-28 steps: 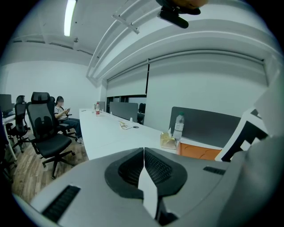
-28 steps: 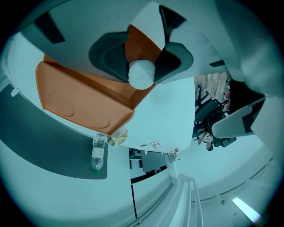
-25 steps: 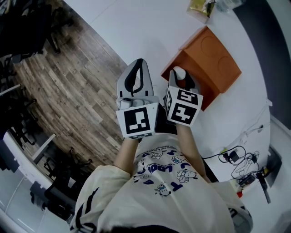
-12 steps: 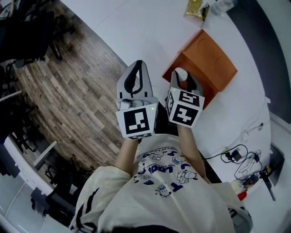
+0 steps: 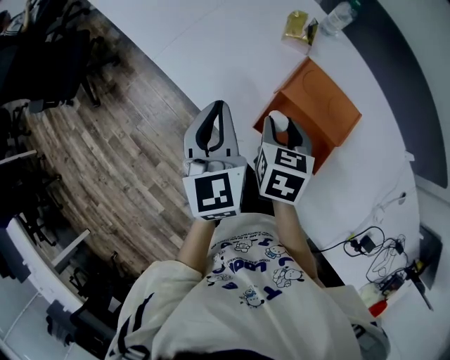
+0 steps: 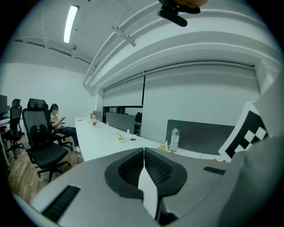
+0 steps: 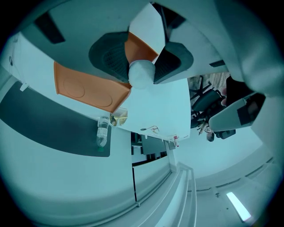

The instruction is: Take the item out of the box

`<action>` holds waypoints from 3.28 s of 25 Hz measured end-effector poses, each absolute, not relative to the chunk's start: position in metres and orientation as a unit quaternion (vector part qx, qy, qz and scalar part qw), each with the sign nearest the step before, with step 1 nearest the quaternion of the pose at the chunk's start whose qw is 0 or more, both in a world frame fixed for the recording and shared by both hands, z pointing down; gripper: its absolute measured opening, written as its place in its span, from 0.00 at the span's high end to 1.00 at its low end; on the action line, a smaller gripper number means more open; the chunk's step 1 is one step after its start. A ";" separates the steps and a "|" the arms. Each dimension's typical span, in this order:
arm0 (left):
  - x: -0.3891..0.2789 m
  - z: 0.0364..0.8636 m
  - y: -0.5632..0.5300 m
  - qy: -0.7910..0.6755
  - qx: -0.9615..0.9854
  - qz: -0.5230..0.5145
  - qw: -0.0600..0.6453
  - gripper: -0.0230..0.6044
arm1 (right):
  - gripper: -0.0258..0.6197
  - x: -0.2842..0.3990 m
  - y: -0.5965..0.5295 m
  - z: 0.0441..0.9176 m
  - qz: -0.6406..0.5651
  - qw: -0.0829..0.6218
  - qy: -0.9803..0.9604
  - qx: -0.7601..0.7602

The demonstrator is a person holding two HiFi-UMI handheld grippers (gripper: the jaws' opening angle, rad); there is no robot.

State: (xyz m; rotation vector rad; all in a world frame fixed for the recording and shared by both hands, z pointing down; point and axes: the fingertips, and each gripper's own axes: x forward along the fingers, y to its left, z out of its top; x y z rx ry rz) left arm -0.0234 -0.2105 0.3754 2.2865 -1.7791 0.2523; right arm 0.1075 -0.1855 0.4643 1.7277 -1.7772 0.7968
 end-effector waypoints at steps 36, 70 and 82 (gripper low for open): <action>-0.043 0.300 -0.197 -0.601 0.797 0.030 0.058 0.93 | 0.68 0.076 -0.182 0.367 0.220 0.202 -0.690 0.660; -0.084 0.258 -0.191 -0.608 0.793 -0.005 0.024 0.93 | 0.68 0.027 -0.184 0.302 0.154 0.158 -0.723 0.655; -0.096 0.250 -0.192 -0.616 0.788 -0.013 0.021 0.93 | 0.68 0.020 -0.183 0.279 0.130 0.140 -0.731 0.656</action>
